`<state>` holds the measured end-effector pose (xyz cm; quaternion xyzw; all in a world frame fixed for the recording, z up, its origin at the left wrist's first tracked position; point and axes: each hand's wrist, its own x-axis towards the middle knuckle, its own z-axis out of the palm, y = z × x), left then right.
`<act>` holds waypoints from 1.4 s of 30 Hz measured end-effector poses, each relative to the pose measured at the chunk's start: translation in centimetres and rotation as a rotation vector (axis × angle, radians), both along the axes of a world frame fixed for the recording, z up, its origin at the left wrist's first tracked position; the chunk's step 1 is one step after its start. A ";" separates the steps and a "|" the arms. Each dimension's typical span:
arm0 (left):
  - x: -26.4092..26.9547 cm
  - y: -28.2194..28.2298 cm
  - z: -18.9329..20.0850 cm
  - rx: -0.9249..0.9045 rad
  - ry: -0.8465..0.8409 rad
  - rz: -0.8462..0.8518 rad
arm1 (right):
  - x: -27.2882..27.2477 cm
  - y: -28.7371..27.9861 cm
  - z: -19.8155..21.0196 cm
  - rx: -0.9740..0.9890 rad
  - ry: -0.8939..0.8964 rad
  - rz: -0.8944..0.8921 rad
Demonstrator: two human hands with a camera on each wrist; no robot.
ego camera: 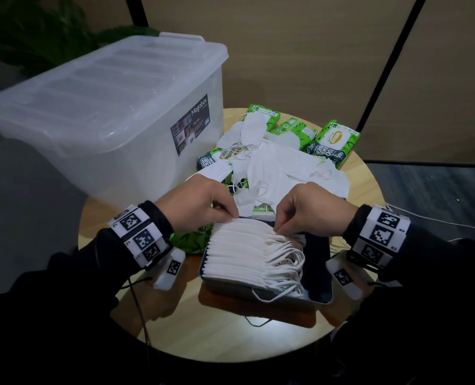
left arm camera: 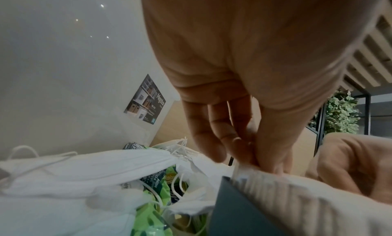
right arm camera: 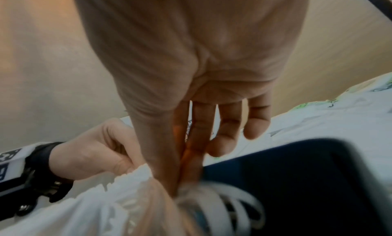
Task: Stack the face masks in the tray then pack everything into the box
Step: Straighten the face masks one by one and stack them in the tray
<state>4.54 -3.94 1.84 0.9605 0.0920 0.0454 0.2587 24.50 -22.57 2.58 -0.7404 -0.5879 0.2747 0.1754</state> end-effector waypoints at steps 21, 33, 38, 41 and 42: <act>0.0 -0.3 0.5 0.121 0.053 -0.014 | -1.2 2.7 0.6 -0.050 0.070 -0.045; -1.2 -4.7 0.6 0.257 0.350 -0.238 | 0.5 2.8 -0.3 -0.086 0.291 -0.119; -1.4 -3.9 0.8 0.208 0.378 -0.180 | 1.2 2.3 -0.2 -0.153 0.286 -0.108; -1.3 -3.4 0.6 0.193 0.336 -0.168 | 1.3 2.3 -0.2 -0.182 0.246 -0.127; -1.2 -3.5 0.5 0.212 0.335 -0.162 | 1.3 2.3 -0.2 -0.189 0.240 -0.137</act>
